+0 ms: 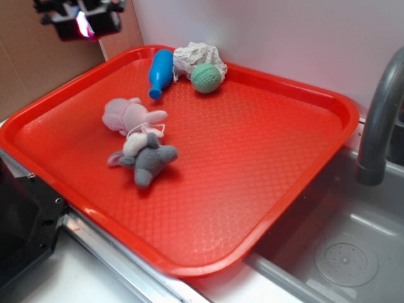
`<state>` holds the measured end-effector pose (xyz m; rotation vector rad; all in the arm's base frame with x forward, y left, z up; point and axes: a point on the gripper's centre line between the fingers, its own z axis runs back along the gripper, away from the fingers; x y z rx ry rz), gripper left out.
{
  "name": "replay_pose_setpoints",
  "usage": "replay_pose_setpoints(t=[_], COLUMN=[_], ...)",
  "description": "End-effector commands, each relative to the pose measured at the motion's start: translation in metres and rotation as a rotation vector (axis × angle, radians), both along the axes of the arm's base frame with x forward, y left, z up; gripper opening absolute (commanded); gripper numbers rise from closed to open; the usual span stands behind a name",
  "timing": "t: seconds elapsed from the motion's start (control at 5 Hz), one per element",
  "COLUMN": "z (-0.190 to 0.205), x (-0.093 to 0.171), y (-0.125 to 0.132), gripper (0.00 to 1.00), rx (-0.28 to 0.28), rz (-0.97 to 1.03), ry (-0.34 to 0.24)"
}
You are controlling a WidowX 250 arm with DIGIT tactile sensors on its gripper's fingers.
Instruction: Grab the red paper.
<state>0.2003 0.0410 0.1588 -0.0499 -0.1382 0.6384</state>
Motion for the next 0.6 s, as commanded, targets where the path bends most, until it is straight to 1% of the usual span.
replay_pose_setpoints(t=[0.0, 0.2, 0.4], z=[0.102, 0.095, 0.088], x=[-0.021, -0.009, -0.006], y=[-0.007, -0.009, -0.014], gripper=[0.0, 0.0, 0.0], rx=[-0.036, -0.016, 0.099], rz=[-0.321, -0.35, -0.361], ry=[-0.095, -0.051, -0.06])
